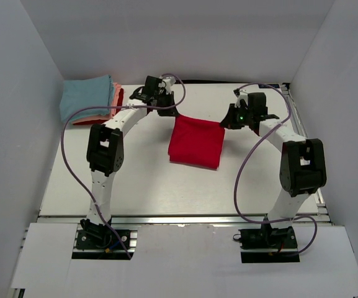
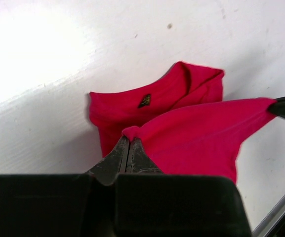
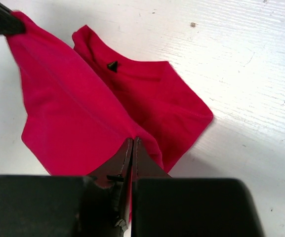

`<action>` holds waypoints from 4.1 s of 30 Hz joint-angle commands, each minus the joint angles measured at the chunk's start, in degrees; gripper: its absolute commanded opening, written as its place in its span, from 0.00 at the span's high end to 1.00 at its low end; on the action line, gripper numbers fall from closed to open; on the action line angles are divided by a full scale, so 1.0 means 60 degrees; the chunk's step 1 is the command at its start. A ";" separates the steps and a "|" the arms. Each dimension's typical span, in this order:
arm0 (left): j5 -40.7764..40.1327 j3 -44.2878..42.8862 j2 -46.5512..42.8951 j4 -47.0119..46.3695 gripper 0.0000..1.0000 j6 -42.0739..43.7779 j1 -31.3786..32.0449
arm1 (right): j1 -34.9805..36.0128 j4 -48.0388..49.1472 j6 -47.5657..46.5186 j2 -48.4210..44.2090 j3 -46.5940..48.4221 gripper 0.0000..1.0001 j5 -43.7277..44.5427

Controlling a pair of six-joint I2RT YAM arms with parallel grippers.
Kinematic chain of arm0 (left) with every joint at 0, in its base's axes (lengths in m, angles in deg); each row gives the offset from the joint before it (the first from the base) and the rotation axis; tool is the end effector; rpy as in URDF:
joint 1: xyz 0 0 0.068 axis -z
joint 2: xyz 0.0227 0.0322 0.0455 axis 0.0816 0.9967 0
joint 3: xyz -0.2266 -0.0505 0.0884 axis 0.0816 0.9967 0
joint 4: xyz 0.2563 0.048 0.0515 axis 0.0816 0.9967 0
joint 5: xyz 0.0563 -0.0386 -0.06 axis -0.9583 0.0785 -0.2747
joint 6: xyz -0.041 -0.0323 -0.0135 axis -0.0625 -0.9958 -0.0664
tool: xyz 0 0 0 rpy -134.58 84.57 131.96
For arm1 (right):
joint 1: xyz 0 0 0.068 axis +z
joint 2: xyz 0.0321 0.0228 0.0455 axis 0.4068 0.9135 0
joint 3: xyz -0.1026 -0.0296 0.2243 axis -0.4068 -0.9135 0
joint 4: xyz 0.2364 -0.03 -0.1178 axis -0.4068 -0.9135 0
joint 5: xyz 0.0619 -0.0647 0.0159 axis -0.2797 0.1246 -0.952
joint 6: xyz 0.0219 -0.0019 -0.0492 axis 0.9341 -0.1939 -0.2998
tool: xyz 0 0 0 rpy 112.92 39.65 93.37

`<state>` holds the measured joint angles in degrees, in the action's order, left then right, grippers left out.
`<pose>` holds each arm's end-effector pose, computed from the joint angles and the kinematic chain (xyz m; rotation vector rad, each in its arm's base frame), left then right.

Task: Fold and stack the t-shirts
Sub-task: Fold the long partially folded tshirt into a neat square

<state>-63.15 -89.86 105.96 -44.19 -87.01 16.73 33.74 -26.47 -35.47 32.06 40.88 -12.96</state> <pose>0.4569 -0.1940 0.2053 0.2949 2.4181 -0.7862 0.3918 0.0822 0.2038 -0.2637 2.1837 0.6531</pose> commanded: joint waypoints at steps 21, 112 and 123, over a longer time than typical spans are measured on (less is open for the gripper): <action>-0.0563 -0.2936 0.1526 0.0064 0.31 -0.0089 -0.0140 | -0.0334 0.1089 0.0961 0.2105 0.1334 1.00 0.1282; -0.1692 0.4391 -0.2079 -0.1270 0.53 -0.2873 0.0900 | -0.0290 -0.0682 0.1621 -0.0194 -0.1260 0.43 0.0155; -0.1326 0.4172 -0.1669 -0.1577 0.56 -0.3019 0.0900 | -0.0290 -0.0653 0.1606 0.0158 -0.1141 0.53 0.0009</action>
<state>-71.87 -62.87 95.84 -52.89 -105.33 22.17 31.91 -30.97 -25.19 32.61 32.62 -12.50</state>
